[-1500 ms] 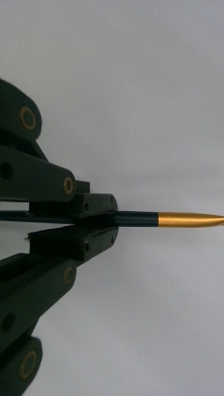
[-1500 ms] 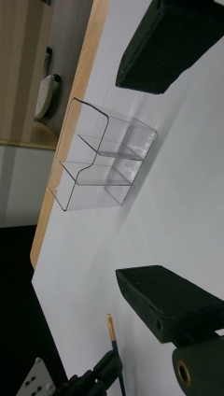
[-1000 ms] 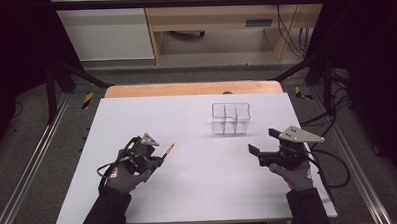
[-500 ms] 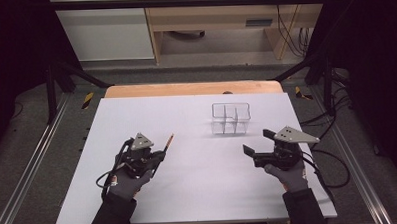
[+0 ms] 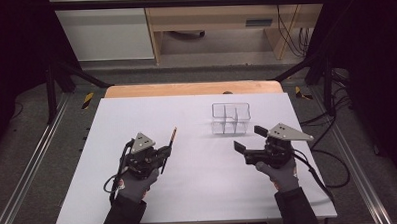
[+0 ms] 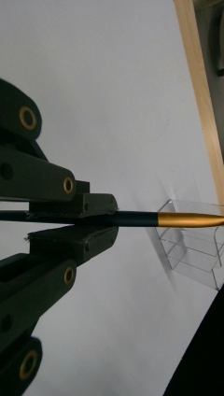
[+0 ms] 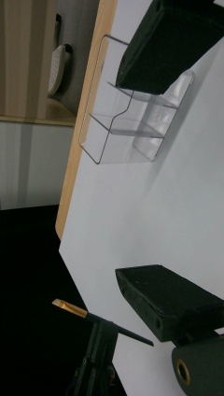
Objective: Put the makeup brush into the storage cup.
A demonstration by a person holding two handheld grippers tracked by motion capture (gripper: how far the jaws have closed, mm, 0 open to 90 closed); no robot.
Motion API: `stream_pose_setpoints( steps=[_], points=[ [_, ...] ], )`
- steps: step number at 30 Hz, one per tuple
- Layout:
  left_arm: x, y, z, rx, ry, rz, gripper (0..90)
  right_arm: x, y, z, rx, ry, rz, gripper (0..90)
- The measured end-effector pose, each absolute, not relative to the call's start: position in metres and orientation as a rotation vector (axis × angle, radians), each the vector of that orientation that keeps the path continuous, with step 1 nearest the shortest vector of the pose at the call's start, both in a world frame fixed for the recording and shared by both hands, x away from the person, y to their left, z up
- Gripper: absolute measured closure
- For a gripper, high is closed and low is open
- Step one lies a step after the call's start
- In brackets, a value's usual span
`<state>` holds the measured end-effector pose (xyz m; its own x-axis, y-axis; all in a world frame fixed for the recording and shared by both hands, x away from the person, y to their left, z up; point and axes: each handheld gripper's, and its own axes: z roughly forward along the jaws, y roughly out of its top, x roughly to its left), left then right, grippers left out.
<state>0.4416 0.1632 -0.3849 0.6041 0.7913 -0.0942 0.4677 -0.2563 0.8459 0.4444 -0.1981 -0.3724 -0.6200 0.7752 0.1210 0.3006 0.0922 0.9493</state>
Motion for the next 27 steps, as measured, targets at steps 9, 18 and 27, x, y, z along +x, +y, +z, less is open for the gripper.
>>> stream_pose_setpoints(
  steps=[9,18,27],
  points=[
    [0.437,0.152,-0.385,1.844,1.000,0.463,82.2,0.448,-0.178,-0.365,1.067,1.959,1.606,9.8],
    [0.433,0.141,-0.392,1.810,0.987,0.455,82.2,0.450,-0.163,-0.363,1.079,1.948,1.661,10.1],
    [0.425,0.135,-0.401,1.782,0.997,0.448,82.2,0.450,-0.145,-0.373,1.116,1.969,1.686,11.4]
  ],
)
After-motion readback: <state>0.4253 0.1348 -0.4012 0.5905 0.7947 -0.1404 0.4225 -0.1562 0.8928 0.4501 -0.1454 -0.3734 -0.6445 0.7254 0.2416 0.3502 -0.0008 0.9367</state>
